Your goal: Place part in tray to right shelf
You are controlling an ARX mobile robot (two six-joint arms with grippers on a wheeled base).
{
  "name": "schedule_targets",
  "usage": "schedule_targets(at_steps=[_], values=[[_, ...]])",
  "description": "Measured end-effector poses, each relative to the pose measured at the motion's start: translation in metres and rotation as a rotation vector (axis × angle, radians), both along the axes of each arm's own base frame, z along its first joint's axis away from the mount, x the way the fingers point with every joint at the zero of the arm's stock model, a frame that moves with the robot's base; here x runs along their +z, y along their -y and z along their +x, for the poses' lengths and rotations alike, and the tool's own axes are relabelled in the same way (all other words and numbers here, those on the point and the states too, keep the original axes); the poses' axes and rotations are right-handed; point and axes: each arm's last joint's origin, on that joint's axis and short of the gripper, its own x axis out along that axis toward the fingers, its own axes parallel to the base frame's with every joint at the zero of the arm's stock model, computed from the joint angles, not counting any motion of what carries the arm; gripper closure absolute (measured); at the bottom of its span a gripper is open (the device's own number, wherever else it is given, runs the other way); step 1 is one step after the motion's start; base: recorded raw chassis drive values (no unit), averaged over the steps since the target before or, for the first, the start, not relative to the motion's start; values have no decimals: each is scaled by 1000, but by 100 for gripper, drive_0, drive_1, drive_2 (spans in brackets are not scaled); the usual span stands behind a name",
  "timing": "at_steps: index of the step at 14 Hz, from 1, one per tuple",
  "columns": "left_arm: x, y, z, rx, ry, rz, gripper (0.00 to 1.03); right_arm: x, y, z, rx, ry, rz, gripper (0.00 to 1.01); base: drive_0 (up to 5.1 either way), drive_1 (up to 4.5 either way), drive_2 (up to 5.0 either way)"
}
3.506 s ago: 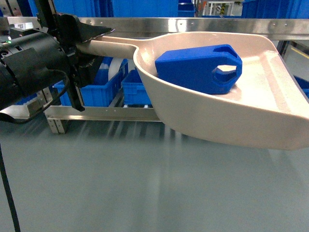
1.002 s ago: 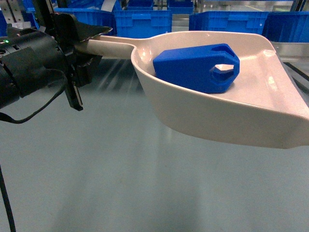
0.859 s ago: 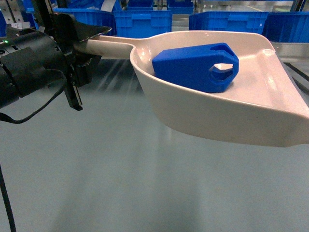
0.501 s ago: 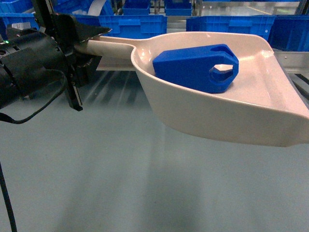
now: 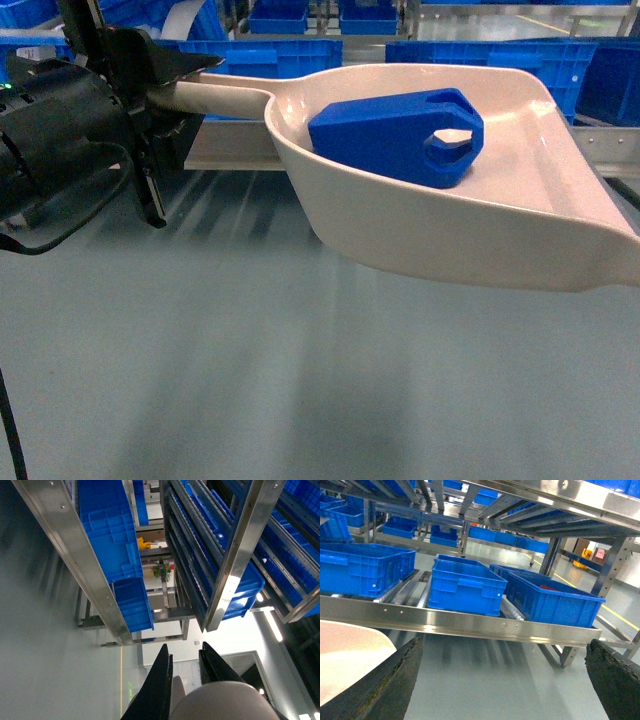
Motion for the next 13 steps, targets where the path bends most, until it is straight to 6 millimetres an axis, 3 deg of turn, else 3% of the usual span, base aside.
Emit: schedule_targets(at_steps=[13], values=[[0,2,-1,-12,-1,2,90,0,0,0,-1,2,1,3,2,384,-380]])
